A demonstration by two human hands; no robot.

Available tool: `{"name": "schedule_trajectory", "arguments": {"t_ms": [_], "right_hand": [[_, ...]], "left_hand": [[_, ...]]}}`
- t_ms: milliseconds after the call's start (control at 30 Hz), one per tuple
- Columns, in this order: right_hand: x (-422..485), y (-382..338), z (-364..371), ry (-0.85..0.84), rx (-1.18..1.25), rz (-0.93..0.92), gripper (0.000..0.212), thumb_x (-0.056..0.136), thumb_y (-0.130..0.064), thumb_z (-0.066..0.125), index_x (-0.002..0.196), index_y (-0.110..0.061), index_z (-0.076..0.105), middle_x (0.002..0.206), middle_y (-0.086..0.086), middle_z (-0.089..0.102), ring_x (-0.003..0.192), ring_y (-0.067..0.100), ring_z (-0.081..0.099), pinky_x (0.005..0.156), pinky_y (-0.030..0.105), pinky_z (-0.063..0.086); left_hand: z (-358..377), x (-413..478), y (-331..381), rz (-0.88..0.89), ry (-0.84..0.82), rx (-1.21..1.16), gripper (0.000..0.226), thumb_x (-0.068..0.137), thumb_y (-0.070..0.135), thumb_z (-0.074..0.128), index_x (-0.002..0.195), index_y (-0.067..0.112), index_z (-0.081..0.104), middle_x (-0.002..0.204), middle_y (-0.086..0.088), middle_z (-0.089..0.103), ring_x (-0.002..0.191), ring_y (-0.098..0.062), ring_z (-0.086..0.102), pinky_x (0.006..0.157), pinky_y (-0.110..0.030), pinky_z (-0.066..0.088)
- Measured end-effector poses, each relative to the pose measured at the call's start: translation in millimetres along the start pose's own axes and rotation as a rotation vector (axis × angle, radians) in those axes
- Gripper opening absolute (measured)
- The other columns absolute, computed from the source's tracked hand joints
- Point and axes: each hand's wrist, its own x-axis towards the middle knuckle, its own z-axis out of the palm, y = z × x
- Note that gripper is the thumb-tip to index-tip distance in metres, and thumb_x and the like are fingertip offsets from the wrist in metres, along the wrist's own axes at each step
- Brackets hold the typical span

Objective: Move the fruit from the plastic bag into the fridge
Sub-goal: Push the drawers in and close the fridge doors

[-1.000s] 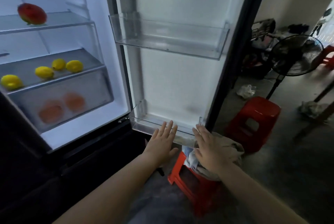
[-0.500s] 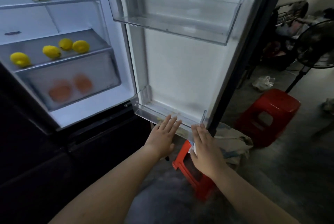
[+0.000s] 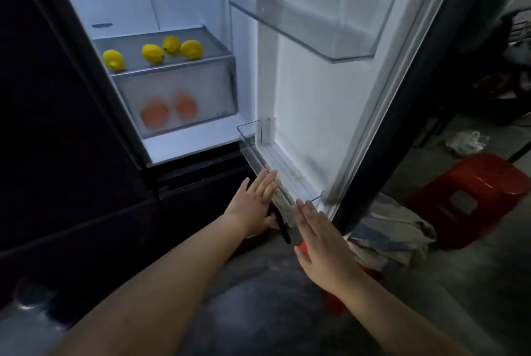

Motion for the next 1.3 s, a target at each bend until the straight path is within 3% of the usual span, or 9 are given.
{"name": "schedule_trajectory", "arguments": {"t_ms": [133, 267, 433, 600, 800, 967, 1067, 1167, 1300], "right_hand": [[-5, 5, -16, 0.121, 0.018, -0.085, 0.061, 0.086, -0.016, 0.057, 0.143, -0.008, 0.036, 0.154, 0.010, 0.023, 0.144, 0.021, 0.016, 0.116, 0.036, 0.020], [-15, 11, -24, 0.240, -0.070, -0.131, 0.057, 0.087, -0.021, 0.044, 0.141, -0.010, 0.033, 0.154, 0.010, 0.019, 0.146, 0.021, 0.006, 0.119, 0.033, 0.004], [0, 4, -14, 0.341, -0.082, -0.117, 0.063, 0.088, -0.017, 0.045, 0.145, -0.007, 0.023, 0.155, 0.012, 0.015, 0.145, 0.028, 0.007, 0.118, 0.040, 0.008], [17, -25, 5, 0.352, -0.126, -0.222, 0.061, 0.087, -0.015, 0.042, 0.146, -0.007, 0.025, 0.155, 0.009, 0.017, 0.145, 0.027, 0.009, 0.117, 0.044, 0.012], [34, -61, -2, 0.447, 0.182, -0.371, 0.054, 0.084, -0.006, 0.051, 0.137, -0.001, 0.043, 0.151, 0.014, 0.027, 0.141, 0.029, 0.027, 0.113, 0.042, 0.027], [72, -73, -26, 0.509, 0.269, -0.366, 0.066, 0.080, 0.000, 0.057, 0.140, 0.004, 0.031, 0.151, 0.017, 0.024, 0.142, 0.032, 0.023, 0.113, 0.043, 0.027], [105, -76, -42, 0.429, 0.218, -0.409, 0.071, 0.082, -0.006, 0.054, 0.145, 0.002, 0.023, 0.155, 0.018, 0.015, 0.144, 0.033, 0.013, 0.114, 0.047, 0.025], [139, -85, -59, 0.441, 0.206, -0.409, 0.065, 0.094, -0.028, 0.046, 0.146, 0.002, 0.020, 0.155, 0.020, 0.008, 0.145, 0.033, 0.007, 0.115, 0.048, 0.021], [189, -99, -86, 0.435, 0.121, -0.406, 0.082, 0.092, -0.041, 0.056, 0.149, -0.003, 0.011, 0.157, 0.018, 0.000, 0.146, 0.030, -0.002, 0.115, 0.050, 0.021]], "left_hand": [[1, -19, -17, -0.080, 0.048, -0.148, 0.083, 0.090, 0.037, 0.051, 0.150, 0.014, -0.002, 0.157, -0.001, -0.018, 0.144, -0.020, -0.015, 0.119, -0.042, 0.006], [13, -45, -20, -0.156, 0.107, -0.257, 0.082, 0.095, 0.038, 0.042, 0.149, 0.014, -0.015, 0.157, -0.002, -0.018, 0.144, -0.019, -0.014, 0.118, -0.039, 0.006], [27, -77, -14, -0.201, 0.177, -0.298, 0.083, 0.096, 0.042, 0.035, 0.144, 0.011, -0.026, 0.154, -0.002, -0.026, 0.141, -0.017, -0.024, 0.118, -0.035, -0.005], [29, -96, -16, -0.172, 0.254, -0.288, 0.085, 0.095, 0.041, 0.038, 0.143, 0.020, -0.028, 0.154, 0.003, -0.028, 0.141, -0.014, -0.025, 0.119, -0.037, -0.003], [23, -118, -23, -0.180, 0.512, -0.279, 0.082, 0.090, 0.040, 0.041, 0.150, 0.013, -0.008, 0.159, -0.008, -0.006, 0.146, -0.022, -0.004, 0.118, -0.042, 0.013], [10, -128, -33, -0.156, 0.772, -0.075, 0.087, 0.088, 0.030, 0.058, 0.150, 0.006, 0.002, 0.156, -0.013, 0.004, 0.145, -0.031, 0.005, 0.117, -0.046, 0.015], [-17, -124, -44, -0.180, 0.823, 0.056, 0.080, 0.089, 0.034, 0.054, 0.150, 0.010, 0.007, 0.156, -0.010, 0.005, 0.146, -0.029, 0.001, 0.117, -0.048, 0.012], [-57, -121, -59, -0.267, 0.860, 0.137, 0.075, 0.092, 0.041, 0.047, 0.150, 0.012, 0.011, 0.157, -0.006, 0.002, 0.146, -0.025, -0.004, 0.117, -0.050, 0.010], [-100, -111, -96, -0.394, 0.808, 0.263, 0.076, 0.093, 0.049, 0.041, 0.150, 0.008, 0.012, 0.158, -0.008, 0.001, 0.146, -0.024, -0.005, 0.118, -0.048, 0.005]]}}
